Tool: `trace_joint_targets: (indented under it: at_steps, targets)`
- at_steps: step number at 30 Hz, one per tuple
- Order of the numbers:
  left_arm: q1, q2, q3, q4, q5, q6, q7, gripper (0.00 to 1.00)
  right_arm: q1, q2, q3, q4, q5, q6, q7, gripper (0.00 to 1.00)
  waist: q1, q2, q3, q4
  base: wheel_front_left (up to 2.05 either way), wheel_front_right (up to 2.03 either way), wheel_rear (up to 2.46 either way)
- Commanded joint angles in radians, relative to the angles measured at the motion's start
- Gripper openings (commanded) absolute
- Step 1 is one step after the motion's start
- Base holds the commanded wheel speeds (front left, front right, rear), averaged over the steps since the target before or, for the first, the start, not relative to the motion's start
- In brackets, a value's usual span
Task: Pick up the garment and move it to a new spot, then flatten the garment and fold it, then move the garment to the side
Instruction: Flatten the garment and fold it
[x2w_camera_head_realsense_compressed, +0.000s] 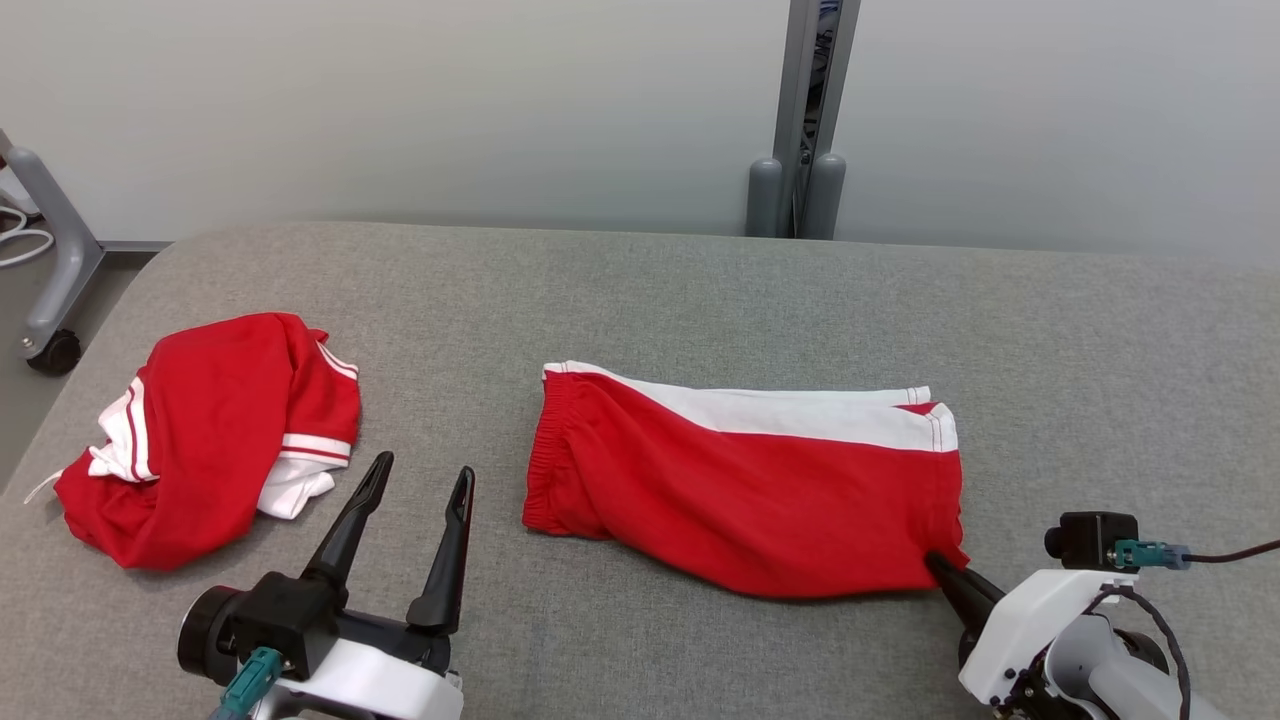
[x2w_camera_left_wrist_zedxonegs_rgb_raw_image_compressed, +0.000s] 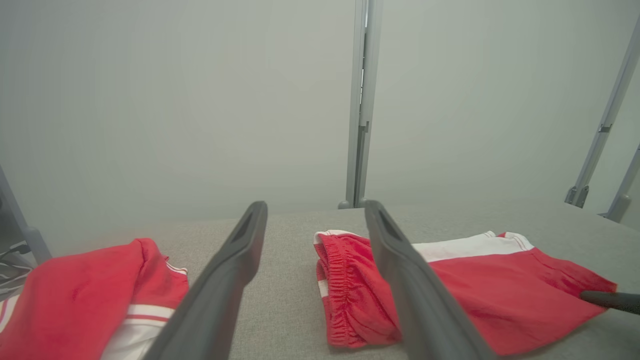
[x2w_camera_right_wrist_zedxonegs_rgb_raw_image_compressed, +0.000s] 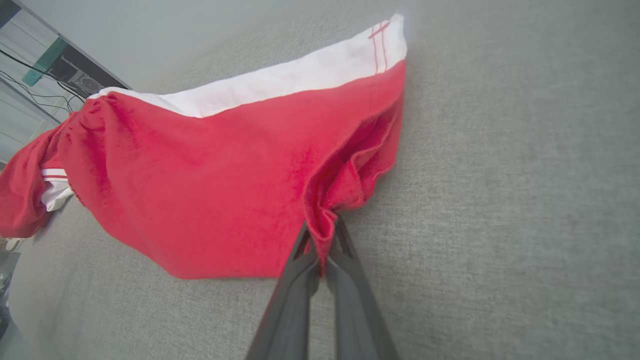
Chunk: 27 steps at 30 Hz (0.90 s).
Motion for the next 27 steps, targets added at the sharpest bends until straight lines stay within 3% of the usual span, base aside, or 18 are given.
trace_joint_targets:
  at_steps: [1,2,3,9,14,20,27]
  targets:
    - [0.003,0.002,0.002,0.002,0.001,-0.001,-0.003,1.0,0.002,-0.002,0.0,0.007,-0.01,0.0,-0.003,0.51,0.0,0.0,-0.001,-0.001,0.0,0.0,0.0]
    - [0.003,0.003,0.002,0.003,0.0,-0.001,-0.003,1.0,0.0,-0.002,0.002,0.011,-0.018,0.0,-0.01,0.96,0.0,0.0,-0.002,-0.001,0.0,0.0,0.0]
    - [0.005,0.003,0.003,0.004,0.0,-0.001,-0.003,1.0,-0.004,-0.003,0.002,0.018,-0.028,0.0,-0.018,1.0,0.0,0.0,-0.003,-0.002,0.0,0.0,0.0]
    - [0.019,0.009,0.021,0.005,0.022,-0.001,-0.003,1.0,-0.026,-0.011,-0.023,0.036,-0.095,0.0,-0.102,1.0,0.0,0.0,-0.008,-0.016,0.0,0.0,0.0]
    - [0.039,0.007,0.062,0.0,0.038,-0.001,-0.003,1.0,-0.046,-0.006,-0.082,0.007,-0.233,0.0,-0.168,1.0,0.0,0.0,-0.018,-0.044,0.0,0.0,0.0]
    - [0.067,0.007,0.095,-0.003,0.06,0.019,-0.003,1.0,0.027,0.025,-0.299,-0.125,-0.469,0.0,-0.169,1.0,0.0,0.0,-0.027,-0.059,0.0,0.0,0.0]
    - [0.101,0.02,0.152,0.007,0.053,0.031,-0.003,1.0,0.184,0.111,-0.517,-0.277,-0.695,0.0,-0.169,1.0,0.0,0.0,-0.044,-0.057,0.0,0.0,0.0]
